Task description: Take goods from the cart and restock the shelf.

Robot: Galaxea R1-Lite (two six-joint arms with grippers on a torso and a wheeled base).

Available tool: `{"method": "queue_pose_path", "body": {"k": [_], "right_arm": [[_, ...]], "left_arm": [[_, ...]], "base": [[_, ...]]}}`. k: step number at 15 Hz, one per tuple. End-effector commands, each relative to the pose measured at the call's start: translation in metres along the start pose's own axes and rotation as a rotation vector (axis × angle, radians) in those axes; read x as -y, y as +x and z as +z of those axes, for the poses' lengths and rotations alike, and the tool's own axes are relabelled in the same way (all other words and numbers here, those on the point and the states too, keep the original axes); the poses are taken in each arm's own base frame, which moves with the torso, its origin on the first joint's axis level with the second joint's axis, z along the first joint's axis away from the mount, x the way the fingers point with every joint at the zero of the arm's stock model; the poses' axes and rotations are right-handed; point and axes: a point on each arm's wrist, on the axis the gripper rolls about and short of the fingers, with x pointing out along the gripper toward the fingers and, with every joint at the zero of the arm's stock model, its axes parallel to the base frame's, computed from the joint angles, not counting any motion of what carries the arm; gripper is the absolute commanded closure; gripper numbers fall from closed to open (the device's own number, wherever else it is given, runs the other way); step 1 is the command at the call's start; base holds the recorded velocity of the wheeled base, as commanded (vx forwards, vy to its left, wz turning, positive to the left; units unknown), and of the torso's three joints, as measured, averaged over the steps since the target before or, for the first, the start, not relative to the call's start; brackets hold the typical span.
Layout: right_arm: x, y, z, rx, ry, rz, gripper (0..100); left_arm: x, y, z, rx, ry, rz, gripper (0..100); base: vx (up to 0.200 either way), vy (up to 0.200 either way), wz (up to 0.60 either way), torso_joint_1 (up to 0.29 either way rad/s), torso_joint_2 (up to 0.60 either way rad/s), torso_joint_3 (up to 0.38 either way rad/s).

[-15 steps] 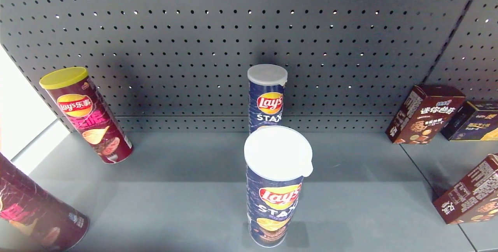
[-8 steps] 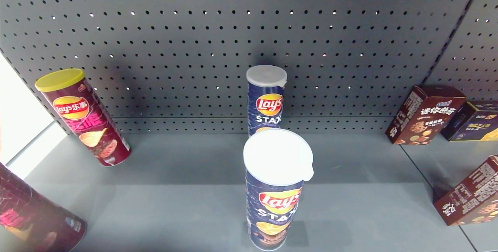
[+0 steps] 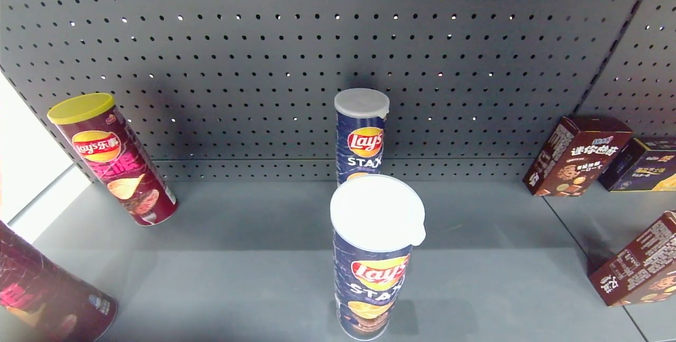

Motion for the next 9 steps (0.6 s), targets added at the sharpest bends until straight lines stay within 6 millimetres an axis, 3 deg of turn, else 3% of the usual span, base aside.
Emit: {"method": "queue_pose_path", "body": {"k": [1, 9], "right_arm": [[0.0, 0.0001, 0.0, -0.002, 0.0, 0.0, 0], [0.0, 0.0001, 0.0, -0.002, 0.0, 0.0, 0]], "left_arm": [[0.0, 0.0, 0.0004, 0.0, 0.0, 0.0, 0], [0.0, -0.0001, 0.0004, 0.002, 0.001, 0.0, 0]], "base": [[0.0, 0.0, 0.0, 0.0, 0.0, 0.0], [0.0, 0.0, 0.0, 0.0, 0.0, 0.0]]}}
